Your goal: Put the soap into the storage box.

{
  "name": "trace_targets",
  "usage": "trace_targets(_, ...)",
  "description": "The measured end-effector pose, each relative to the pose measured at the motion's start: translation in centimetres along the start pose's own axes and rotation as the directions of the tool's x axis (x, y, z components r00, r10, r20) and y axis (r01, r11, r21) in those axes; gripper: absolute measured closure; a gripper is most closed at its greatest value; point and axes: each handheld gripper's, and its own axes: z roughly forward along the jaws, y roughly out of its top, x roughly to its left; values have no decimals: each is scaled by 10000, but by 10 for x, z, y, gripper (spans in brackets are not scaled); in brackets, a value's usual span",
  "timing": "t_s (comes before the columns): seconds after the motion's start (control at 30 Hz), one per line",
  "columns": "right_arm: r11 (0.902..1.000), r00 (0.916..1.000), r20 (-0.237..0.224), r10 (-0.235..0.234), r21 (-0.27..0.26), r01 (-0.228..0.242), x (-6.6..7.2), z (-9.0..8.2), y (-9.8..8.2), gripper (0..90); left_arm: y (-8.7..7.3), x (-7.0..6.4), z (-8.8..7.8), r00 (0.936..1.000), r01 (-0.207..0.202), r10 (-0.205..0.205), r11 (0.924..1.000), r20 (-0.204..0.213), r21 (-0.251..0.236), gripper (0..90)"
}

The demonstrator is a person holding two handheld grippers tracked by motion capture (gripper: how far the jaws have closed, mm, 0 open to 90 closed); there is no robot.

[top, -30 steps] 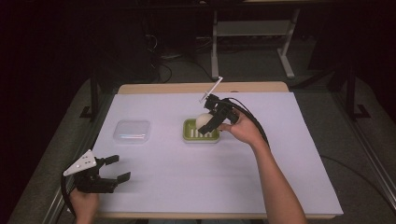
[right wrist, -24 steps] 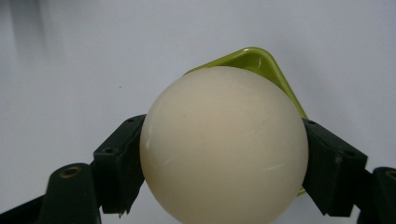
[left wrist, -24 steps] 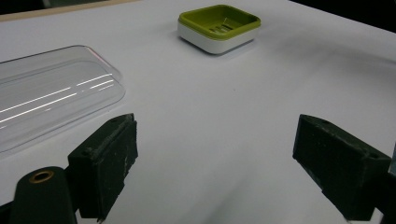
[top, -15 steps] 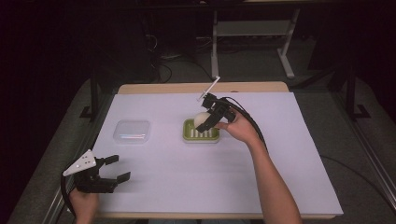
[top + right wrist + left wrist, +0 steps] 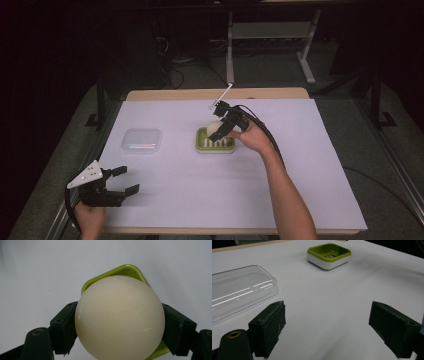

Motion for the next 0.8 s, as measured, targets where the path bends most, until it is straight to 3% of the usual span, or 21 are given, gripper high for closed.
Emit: trace_targets(0.8, 9992, 9993, 45, 379, 155, -380, -10, 22, 0, 230, 0, -1, 1, 9999, 105, -103, 9999, 108, -104, 132)
